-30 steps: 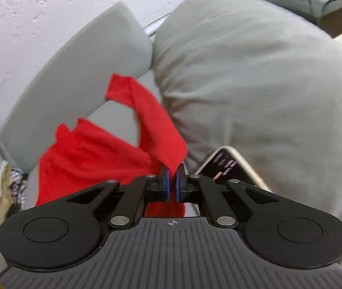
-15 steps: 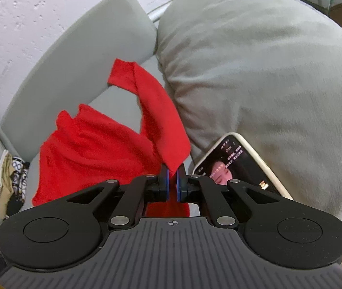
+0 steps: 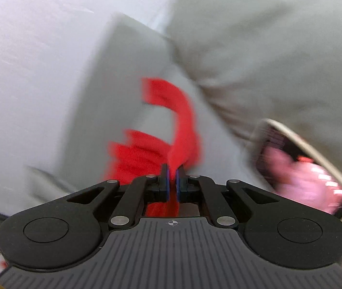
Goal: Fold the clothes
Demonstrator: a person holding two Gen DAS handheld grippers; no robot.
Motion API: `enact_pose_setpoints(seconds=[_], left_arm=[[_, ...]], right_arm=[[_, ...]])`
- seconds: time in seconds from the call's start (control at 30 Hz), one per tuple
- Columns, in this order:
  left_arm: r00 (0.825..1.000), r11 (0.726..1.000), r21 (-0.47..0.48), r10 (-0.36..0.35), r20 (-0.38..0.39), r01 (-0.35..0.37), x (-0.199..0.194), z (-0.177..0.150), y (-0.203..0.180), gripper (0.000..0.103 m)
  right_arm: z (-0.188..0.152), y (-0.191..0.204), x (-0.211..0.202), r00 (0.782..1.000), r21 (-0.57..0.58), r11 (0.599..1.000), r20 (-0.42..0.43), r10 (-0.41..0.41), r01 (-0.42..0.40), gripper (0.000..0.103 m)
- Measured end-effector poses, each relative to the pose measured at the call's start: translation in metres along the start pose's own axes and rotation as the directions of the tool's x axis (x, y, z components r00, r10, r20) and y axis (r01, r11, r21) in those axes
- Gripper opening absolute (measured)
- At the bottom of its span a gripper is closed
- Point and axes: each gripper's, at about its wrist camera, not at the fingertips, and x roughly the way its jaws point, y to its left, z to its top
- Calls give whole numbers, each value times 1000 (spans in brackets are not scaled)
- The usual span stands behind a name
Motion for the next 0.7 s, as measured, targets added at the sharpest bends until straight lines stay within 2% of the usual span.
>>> enact_pose_setpoints(seconds=[0.07, 0.1, 0.13, 0.2, 0.23, 0.3, 0.33, 0.37, 0.4, 0.43, 0.47, 0.5, 0.57, 0.6, 0.63, 0.7], left_arm=[[985, 990, 92, -116, 126, 104, -30, 28, -43, 3], [966, 979, 144, -174, 193, 147, -47, 40, -63, 3], [938, 962, 198, -233, 256, 185, -64, 52, -83, 3], [887, 938, 262, -310, 342, 227, -86, 69, -113, 3], [863, 928, 283, -339, 373, 242, -96, 77, -124, 3], [833, 911, 326, -376, 406, 253, -101, 89, -147, 3], [828, 906, 337, -385, 408, 255, -104, 96, -153, 3], [836, 906, 346, -378, 398, 244, -99, 103, -157, 3], [844, 905, 355, -370, 388, 234, -94, 110, -162, 3], [866, 912, 346, -347, 361, 221, -82, 116, -161, 3], [886, 918, 337, -323, 332, 208, -70, 123, -160, 3], [917, 930, 317, -280, 284, 186, -48, 129, -157, 3], [963, 949, 286, -191, 191, 132, 2, 135, -145, 3], [980, 957, 272, -140, 141, 97, 30, 137, -137, 3], [988, 960, 271, -108, 112, 74, 51, 138, -128, 3], [996, 961, 275, -53, 68, 32, 89, 141, -113, 3]], right_arm=[[7, 49, -37, 987, -83, 988, 83, 137, -130, 4], [11, 73, -56, 971, -130, 973, 121, 207, -192, 4], [12, 99, -81, 945, -195, 949, 166, 281, -248, 4], [8, 147, -133, 871, -348, 881, 256, 418, -321, 4], [4, 170, -158, 828, -429, 843, 301, 473, -325, 4], [-1, 201, -190, 778, -528, 791, 337, 530, -310, 4], [-1, 214, -201, 762, -553, 773, 341, 550, -311, 4], [0, 224, -208, 753, -572, 759, 339, 564, -311, 4], [2, 233, -212, 753, -585, 751, 334, 567, -306, 4], [7, 241, -211, 760, -589, 749, 324, 563, -303, 5], [13, 248, -205, 778, -582, 756, 310, 546, -299, 5], [22, 254, -192, 803, -567, 771, 293, 518, -290, 5], [43, 263, -154, 866, -527, 812, 254, 432, -250, 5], [54, 265, -127, 901, -504, 836, 228, 370, -216, 5], [63, 266, -99, 928, -486, 855, 202, 312, -181, 5], [77, 268, -43, 964, -477, 873, 174, 201, -96, 5]])
